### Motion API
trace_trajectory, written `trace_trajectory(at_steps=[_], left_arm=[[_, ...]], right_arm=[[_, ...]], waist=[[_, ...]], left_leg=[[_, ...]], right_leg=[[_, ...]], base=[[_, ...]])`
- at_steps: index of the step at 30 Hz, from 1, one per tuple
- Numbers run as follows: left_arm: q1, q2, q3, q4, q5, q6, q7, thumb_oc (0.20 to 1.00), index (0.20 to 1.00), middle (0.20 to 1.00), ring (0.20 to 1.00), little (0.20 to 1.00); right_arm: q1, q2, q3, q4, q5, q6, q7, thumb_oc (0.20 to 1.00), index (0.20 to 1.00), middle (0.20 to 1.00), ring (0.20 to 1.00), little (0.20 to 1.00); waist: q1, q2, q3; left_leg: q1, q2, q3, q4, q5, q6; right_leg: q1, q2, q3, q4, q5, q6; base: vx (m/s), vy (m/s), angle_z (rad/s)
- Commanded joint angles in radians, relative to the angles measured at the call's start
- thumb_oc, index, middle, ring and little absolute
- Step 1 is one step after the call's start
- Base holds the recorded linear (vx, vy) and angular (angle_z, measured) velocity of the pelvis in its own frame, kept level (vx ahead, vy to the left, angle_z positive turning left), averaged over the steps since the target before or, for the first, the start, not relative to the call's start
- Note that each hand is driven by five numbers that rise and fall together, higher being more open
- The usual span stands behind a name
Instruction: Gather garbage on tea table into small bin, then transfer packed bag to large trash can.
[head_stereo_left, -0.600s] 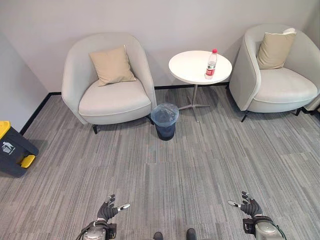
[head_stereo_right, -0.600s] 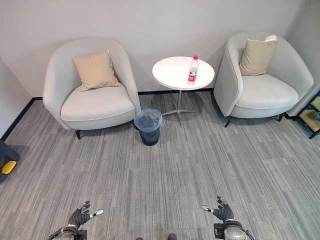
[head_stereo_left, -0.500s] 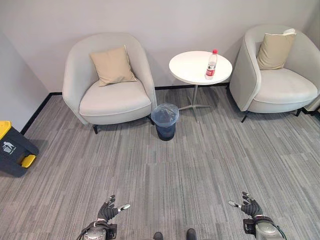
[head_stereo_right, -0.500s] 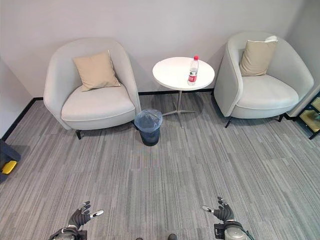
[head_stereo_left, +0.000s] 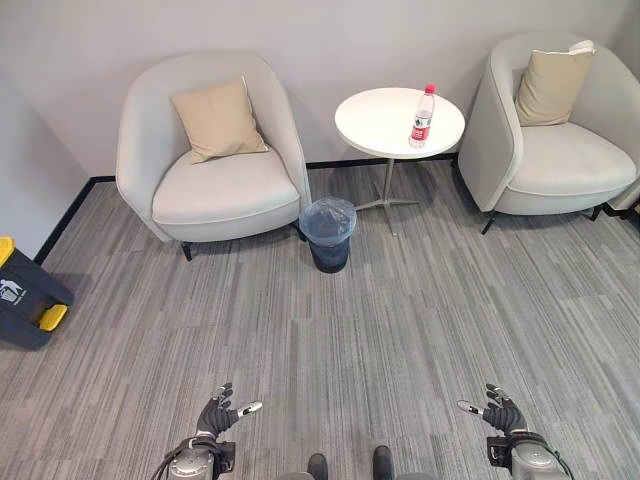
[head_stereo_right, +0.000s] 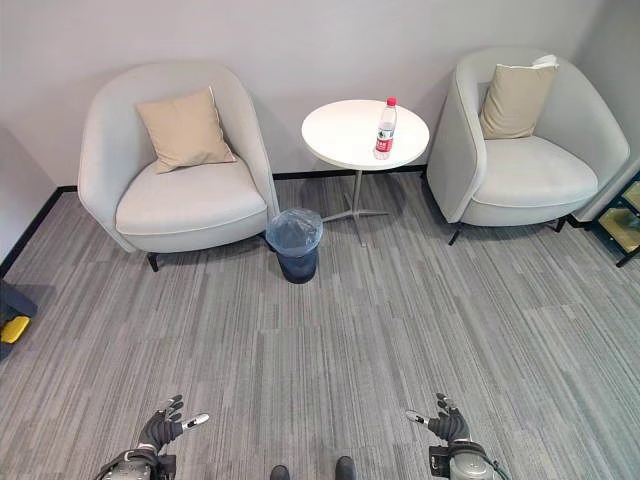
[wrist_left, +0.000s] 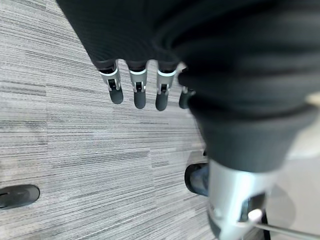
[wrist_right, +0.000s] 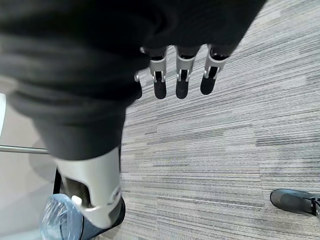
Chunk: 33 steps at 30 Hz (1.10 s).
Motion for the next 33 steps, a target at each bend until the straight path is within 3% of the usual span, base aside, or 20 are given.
trace_trajectory(at_steps=[1,7,11,12,16,19,21,22,23,28,30,32,33], left_arm=[[-0.017,0.045,0.035,-0.050,-0.045,-0.035,0.016,1.000,1.000,1.000,1.000,1.000],[-0.027,0.054,0.049,-0.049,-0.043,-0.035,0.021,1.000,1.000,1.000,1.000,1.000],[-0.036,0.054,0.049,-0.041,-0.054,-0.038,0.030,1.000,1.000,1.000,1.000,1.000],[-0.043,0.054,0.045,-0.035,-0.056,-0.038,0.034,1.000,1.000,1.000,1.000,1.000],[-0.061,0.044,0.029,-0.031,-0.057,-0.040,0.039,1.000,1.000,1.000,1.000,1.000],[-0.068,0.042,0.023,-0.027,-0.052,-0.044,0.040,1.000,1.000,1.000,1.000,1.000],[-0.059,0.032,0.015,-0.034,-0.042,-0.042,0.039,1.000,1.000,1.000,1.000,1.000],[-0.058,0.023,0.013,-0.032,-0.045,-0.042,0.040,1.000,1.000,1.000,1.000,1.000],[-0.057,0.015,0.002,-0.042,-0.048,-0.037,0.036,1.000,1.000,1.000,1.000,1.000],[-0.067,0.001,-0.020,-0.036,-0.045,-0.031,0.021,1.000,1.000,1.000,1.000,1.000],[-0.080,-0.003,-0.033,-0.037,-0.048,-0.032,0.020,1.000,1.000,1.000,1.000,1.000],[-0.080,0.000,-0.043,-0.037,-0.037,-0.028,0.007,1.000,1.000,1.000,1.000,1.000],[-0.079,0.000,-0.043,-0.037,-0.037,-0.028,0.007,1.000,1.000,1.000,1.000,1.000]], right_arm=[[-0.055,-0.008,-0.033,-0.001,0.022,-0.018,-0.023,1.000,1.000,1.000,1.000,1.000],[-0.079,-0.010,-0.025,-0.010,0.009,-0.014,-0.030,1.000,1.000,1.000,1.000,1.000],[-0.105,-0.014,-0.001,-0.024,0.001,-0.013,-0.031,1.000,1.000,1.000,1.000,1.000],[-0.116,-0.017,0.008,-0.027,-0.002,-0.014,-0.034,1.000,1.000,1.000,1.000,1.000],[-0.117,-0.021,0.025,-0.054,-0.018,-0.017,-0.036,1.000,1.000,1.000,1.000,1.000],[-0.102,-0.022,0.022,-0.077,-0.018,-0.022,-0.037,1.000,1.000,1.000,1.000,1.000],[-0.079,-0.022,0.018,-0.098,-0.019,-0.029,-0.036,1.000,1.000,1.000,1.000,1.000],[-0.075,-0.023,0.016,-0.099,-0.017,-0.037,-0.036,1.000,1.000,1.000,1.000,1.000],[-0.068,-0.024,0.013,-0.111,-0.010,-0.042,-0.038,1.000,1.000,1.000,1.000,1.000],[-0.064,-0.033,0.008,-0.111,0.007,-0.049,-0.042,1.000,1.000,1.000,1.000,1.000],[-0.073,-0.037,0.017,-0.102,0.012,-0.047,-0.040,1.000,1.000,1.000,1.000,1.000],[-0.075,-0.045,0.014,-0.094,0.012,-0.046,-0.033,1.000,1.000,1.000,1.000,1.000],[-0.074,-0.045,0.015,-0.094,0.012,-0.046,-0.033,1.000,1.000,1.000,1.000,1.000]], waist=[[0.008,-0.055,0.010],[0.015,-0.054,0.035],[0.017,-0.058,0.052],[0.016,-0.058,0.060],[0.000,-0.047,0.076],[-0.008,-0.048,0.076],[-0.013,-0.051,0.062],[-0.017,-0.047,0.052],[-0.021,-0.040,0.048],[-0.029,-0.027,0.051],[-0.019,-0.033,0.065],[-0.003,-0.048,0.062],[-0.003,-0.049,0.063]], left_leg=[[-0.113,-0.026,-0.029,0.208,-0.179,-0.012],[-0.122,-0.044,-0.029,0.241,-0.213,0.010],[-0.084,-0.041,0.002,0.224,-0.235,0.017],[-0.062,-0.040,0.012,0.210,-0.242,0.016],[-0.009,-0.028,0.014,0.185,-0.251,0.001],[0.008,-0.027,-0.003,0.183,-0.261,-0.009],[0.030,-0.014,-0.014,0.183,-0.272,-0.025],[0.038,0.004,-0.019,0.192,-0.260,-0.047],[0.015,0.040,-0.030,0.261,-0.211,-0.077],[-0.051,0.099,-0.023,0.397,-0.109,-0.112],[-0.114,0.080,-0.032,0.415,-0.112,-0.094],[-0.206,0.022,-0.010,0.323,-0.157,-0.068],[-0.205,0.022,-0.010,0.323,-0.157,-0.068]], right_leg=[[-0.037,-0.130,0.021,0.117,-0.123,0.132],[-0.126,-0.132,0.030,0.251,-0.131,0.153],[-0.191,-0.135,-0.016,0.244,-0.082,0.160],[-0.222,-0.136,-0.060,0.211,-0.054,0.160],[-0.279,-0.152,-0.171,0.181,-0.033,0.155],[-0.275,-0.154,-0.170,0.183,-0.039,0.152],[-0.259,-0.144,-0.166,0.182,-0.043,0.132],[-0.248,-0.134,-0.172,0.178,-0.047,0.119],[-0.222,-0.120,-0.178,0.166,-0.059,0.096],[-0.157,-0.080,-0.194,0.129,-0.105,0.051],[-0.127,-0.077,-0.186,0.111,-0.125,0.043],[-0.086,-0.078,-0.190,0.089,-0.146,0.050],[-0.084,-0.079,-0.190,0.089,-0.147,0.051]], base=[[-0.04,0.175,-0.12],[0.02,0.101,-0.18],[0.11,-0.006,-0.51],[0.17,-0.071,-0.66],[0.18,-0.095,-0.35],[0.21,-0.147,0.15],[0.25,-0.175,0.57],[0.34,-0.345,0.63],[0.30,-0.357,0.49],[0.16,-0.205,0.16],[0.15,-0.144,0.10],[0.23,-0.096,0.20],[0.25,-0.078,0.05]])
